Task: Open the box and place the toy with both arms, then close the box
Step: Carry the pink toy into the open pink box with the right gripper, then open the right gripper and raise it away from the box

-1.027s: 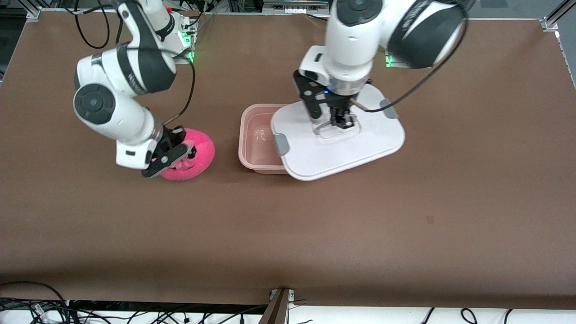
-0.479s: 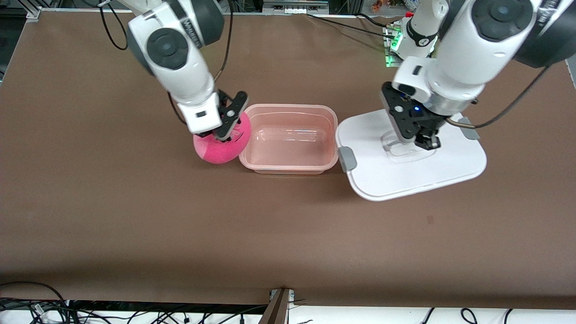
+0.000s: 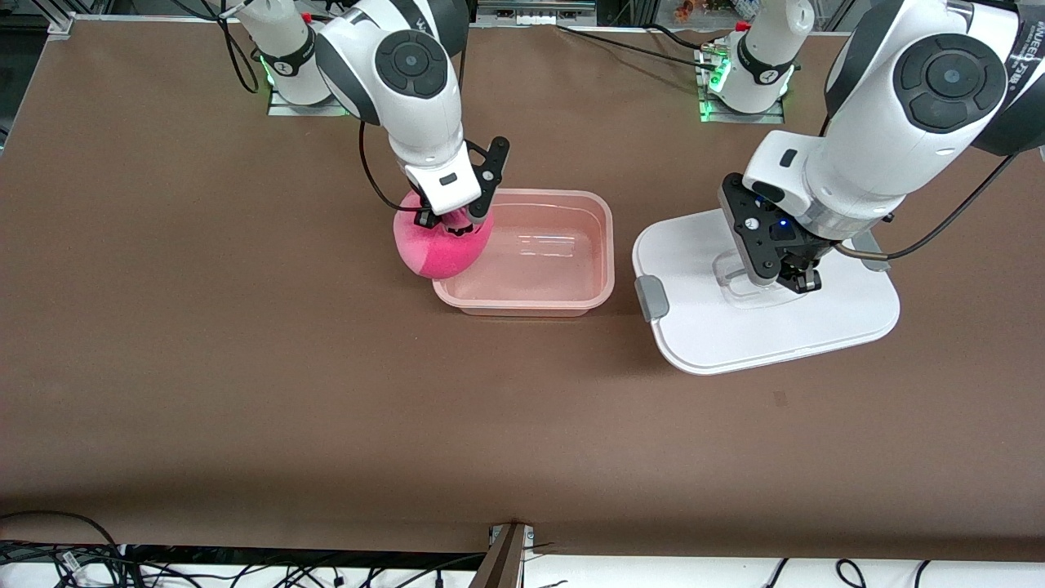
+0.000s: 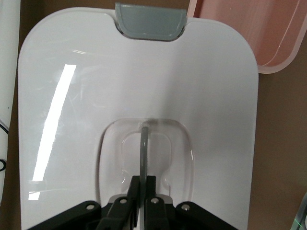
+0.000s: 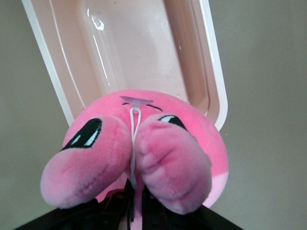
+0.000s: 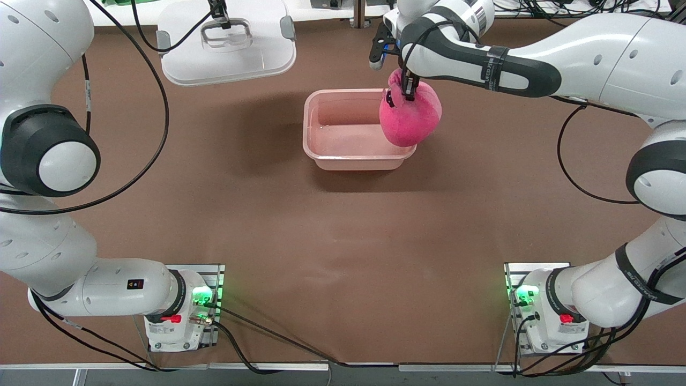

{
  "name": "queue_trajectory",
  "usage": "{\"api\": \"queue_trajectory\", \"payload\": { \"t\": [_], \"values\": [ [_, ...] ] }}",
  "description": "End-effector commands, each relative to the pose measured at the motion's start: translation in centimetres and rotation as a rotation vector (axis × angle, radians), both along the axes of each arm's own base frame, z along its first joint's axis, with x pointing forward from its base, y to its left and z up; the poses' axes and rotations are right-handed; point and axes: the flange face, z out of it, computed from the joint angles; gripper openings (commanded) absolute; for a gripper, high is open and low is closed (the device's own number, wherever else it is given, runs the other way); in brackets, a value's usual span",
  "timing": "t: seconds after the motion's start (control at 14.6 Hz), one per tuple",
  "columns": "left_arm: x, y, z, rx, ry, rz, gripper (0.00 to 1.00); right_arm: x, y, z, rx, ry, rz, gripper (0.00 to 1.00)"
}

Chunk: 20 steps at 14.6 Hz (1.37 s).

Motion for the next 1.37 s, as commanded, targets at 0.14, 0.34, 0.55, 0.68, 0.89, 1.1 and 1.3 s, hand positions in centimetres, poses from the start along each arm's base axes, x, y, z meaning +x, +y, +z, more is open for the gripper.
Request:
{"api": "queue_trajectory", "payload": {
  "t": [0.14,0.34,0.55,0.68,0.89,1.1,1.3],
  "values": [
    [0.0,0.0,0.5,-0.017,0.003,-0.021,0.00,1.1,2.0,-1.6,0.009,-0.020,0.016,0.00],
    [0.2,-0.1,0.2,-0.020,0.007,-0.021,0.00,0.8,4.5,-2.0,0.059,-0.057,-0.122,1.00],
    [0.2,-0.1,0.2,-0.020,0.007,-0.024,0.00,0.6,6.5,1.4,0.115,-0.107,-0.320,1.00],
    [0.0,-0.5,0.2,-0.021,0.007,-0.025,0.00,2.0,5.4,3.6,0.144,-0.135,-0.385,1.00],
    [-0.2,-1.5,0.2,-0.028,0.007,-0.029,0.00,6.6,-1.7,5.6,0.108,-0.174,-0.520,1.00],
    [-1.0,-6.6,-2.1,-0.064,0.034,-0.096,0.00,10.8,-10.6,6.6,0.112,-0.079,-0.719,1.00],
    [-2.8,-12.6,-2.9,-0.090,0.009,-0.143,0.00,13.3,-19.4,6.9,0.081,0.001,-0.880,1.00]
  ]
}}
